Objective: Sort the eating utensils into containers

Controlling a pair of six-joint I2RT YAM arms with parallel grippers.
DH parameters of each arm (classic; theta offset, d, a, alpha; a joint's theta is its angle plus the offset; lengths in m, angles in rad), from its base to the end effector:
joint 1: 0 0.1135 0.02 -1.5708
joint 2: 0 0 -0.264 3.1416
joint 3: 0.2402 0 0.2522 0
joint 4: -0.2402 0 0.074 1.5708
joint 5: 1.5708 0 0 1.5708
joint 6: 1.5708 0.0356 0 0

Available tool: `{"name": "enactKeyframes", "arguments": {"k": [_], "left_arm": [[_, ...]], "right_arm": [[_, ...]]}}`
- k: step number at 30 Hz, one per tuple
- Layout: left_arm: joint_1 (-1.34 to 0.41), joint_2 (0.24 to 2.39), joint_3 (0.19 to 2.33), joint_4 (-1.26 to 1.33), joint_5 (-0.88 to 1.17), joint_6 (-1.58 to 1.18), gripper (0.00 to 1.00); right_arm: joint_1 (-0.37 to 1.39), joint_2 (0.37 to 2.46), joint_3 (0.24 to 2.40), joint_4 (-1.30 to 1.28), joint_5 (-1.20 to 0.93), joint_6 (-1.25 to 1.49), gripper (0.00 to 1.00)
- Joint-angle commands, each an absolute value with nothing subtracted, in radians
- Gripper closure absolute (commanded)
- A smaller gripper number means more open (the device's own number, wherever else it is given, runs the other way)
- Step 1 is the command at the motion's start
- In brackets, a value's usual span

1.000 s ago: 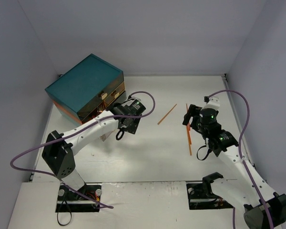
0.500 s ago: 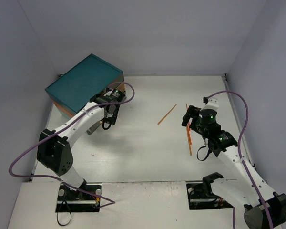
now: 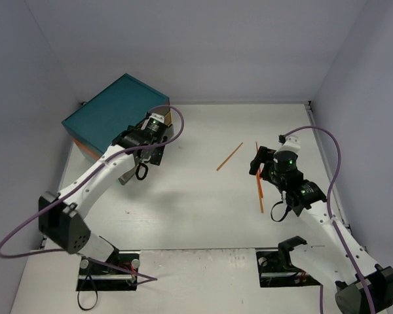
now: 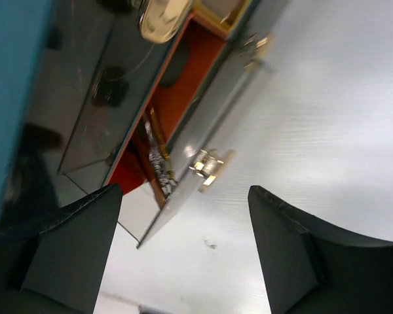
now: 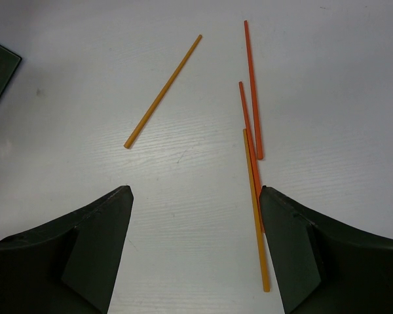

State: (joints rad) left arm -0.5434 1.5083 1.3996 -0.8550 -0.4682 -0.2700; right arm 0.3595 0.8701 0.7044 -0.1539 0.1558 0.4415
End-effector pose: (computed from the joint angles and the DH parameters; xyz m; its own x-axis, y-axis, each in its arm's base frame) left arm 0.2770 -0.1485 0.3232 -0.7418 0.1700 -0.6487 0.0448 0.9777 0.2050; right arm 0.1938 0.0669 0.2998 -0.3555 0.3174 -0.8792 -0.0639 0.9301 0.3616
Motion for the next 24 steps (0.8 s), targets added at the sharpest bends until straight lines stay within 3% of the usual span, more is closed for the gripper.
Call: {"name": "enactKeyframes", "arguments": {"k": [1, 6, 13, 24], "left_arm": [[-0.578, 1.35, 1.466, -0.74, -0.301, -0.215, 0.25], [-0.578, 1.397, 1.445, -0.744, -0.105, -0.215, 0.25], [-0.574, 1.471, 1.384, -0.744, -0.048, -0.208, 0.25], [-0.534, 1.57, 1.369, -0.758, -0.24, -0.201, 0.25]], "right_arm": [[0.354, 0.895, 0.724, -0.115, 0.15, 0.43, 0.24], [0.353, 0.91, 0.742, -0.117, 0.155, 0.415, 0.24], [0.353, 0.911, 0.748, -0.118, 0.149, 0.408, 0.24], [0.353, 0.879, 0.725, -0.124, 0.132, 0.428, 0.24]]}}
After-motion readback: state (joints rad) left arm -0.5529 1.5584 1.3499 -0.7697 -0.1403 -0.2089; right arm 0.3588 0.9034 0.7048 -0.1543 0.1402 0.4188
